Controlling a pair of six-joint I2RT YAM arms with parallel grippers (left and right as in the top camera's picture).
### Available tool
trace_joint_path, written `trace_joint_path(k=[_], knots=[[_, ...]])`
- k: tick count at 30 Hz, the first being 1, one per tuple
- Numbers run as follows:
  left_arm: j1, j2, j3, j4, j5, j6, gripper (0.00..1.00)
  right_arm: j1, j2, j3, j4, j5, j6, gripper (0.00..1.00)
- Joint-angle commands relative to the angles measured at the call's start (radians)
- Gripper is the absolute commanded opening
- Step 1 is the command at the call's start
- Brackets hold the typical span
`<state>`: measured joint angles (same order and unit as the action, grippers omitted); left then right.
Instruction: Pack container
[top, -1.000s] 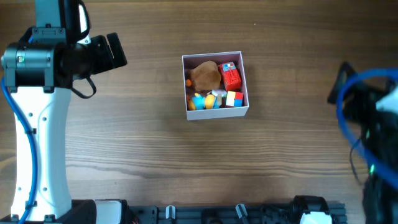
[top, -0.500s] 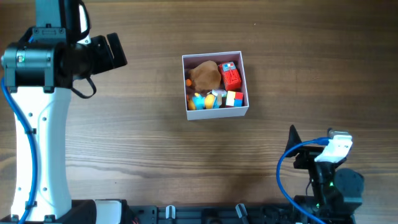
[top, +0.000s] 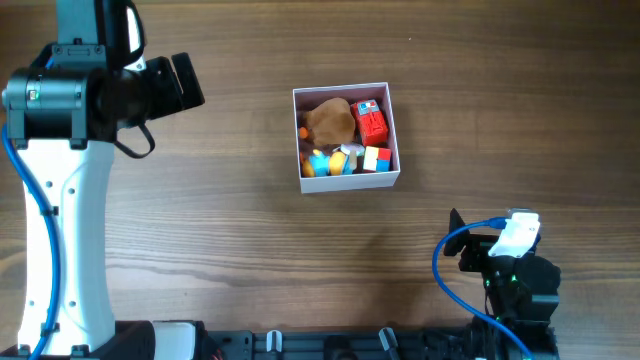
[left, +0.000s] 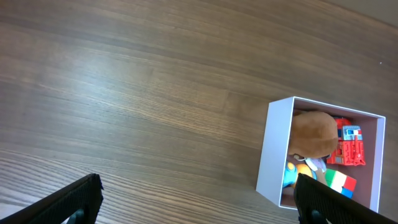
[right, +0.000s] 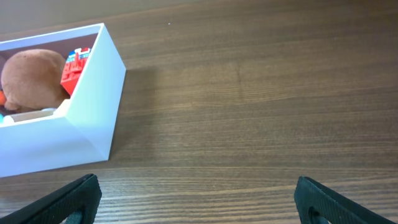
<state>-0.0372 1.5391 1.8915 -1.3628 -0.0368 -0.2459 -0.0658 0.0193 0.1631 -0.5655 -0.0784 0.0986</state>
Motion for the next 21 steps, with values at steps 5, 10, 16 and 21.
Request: trace_joint_path(k=[5, 10, 16, 21], knots=[[0.003, 0.002, 0.007, 0.000, -0.010, 0.002, 1.00, 0.003, -0.015, -0.010, 0.004, -0.009, -0.018, 0.99], [0.003, 0.002, 0.007, 0.000, -0.010, 0.002, 1.00, 0.003, -0.014, -0.010, 0.004, -0.009, -0.017, 1.00], [-0.019, -0.060, 0.000, 0.000, -0.010, 0.002, 1.00, 0.003, -0.014, -0.010, 0.004, -0.009, -0.017, 1.00], [-0.008, -0.290, -0.170, 0.104, -0.044, 0.009, 1.00, 0.003, -0.014, -0.010, 0.004, -0.009, -0.017, 1.00]])
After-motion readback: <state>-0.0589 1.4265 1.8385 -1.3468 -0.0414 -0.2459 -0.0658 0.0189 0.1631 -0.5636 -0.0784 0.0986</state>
